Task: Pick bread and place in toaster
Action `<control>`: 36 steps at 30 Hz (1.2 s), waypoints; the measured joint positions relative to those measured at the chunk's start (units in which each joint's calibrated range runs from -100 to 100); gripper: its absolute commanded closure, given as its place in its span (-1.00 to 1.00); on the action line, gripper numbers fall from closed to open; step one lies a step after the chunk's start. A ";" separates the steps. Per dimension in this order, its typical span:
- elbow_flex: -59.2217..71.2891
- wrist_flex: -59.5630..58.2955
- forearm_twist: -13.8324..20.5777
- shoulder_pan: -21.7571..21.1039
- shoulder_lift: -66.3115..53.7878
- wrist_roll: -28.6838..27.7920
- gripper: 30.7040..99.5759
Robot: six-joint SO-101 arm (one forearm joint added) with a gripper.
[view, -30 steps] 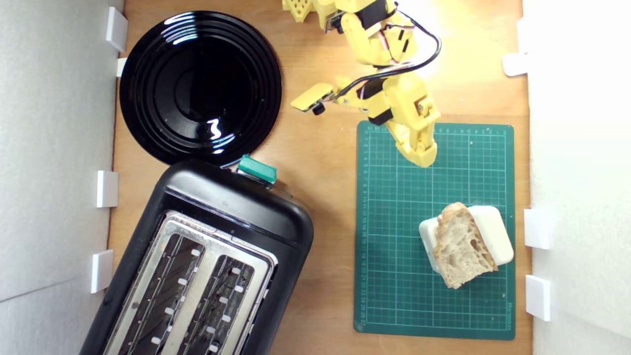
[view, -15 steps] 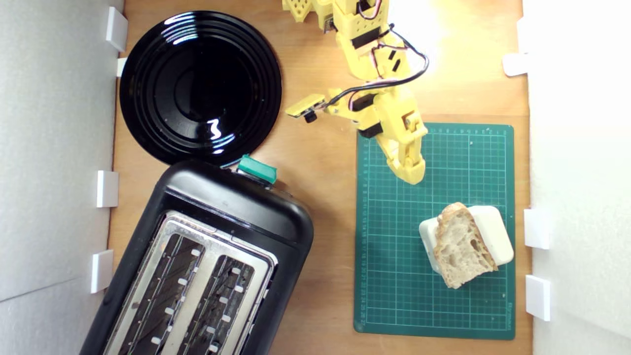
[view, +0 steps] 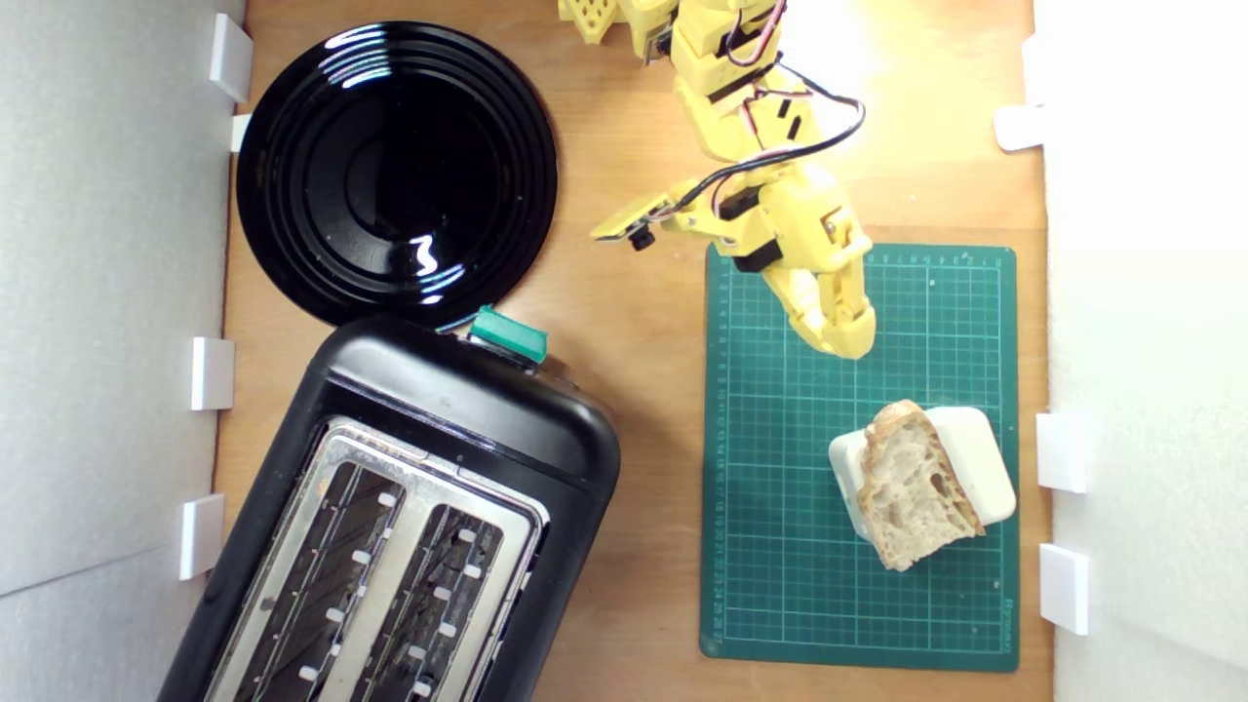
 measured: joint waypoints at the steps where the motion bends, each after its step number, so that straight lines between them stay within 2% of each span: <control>1: -0.28 0.00 -0.27 0.00 0.00 0.05 0.09; 14: -6.20 -0.08 -0.36 0.00 4.96 0.21 -0.24; 36: -12.67 -0.08 0.00 0.00 8.90 0.21 -0.25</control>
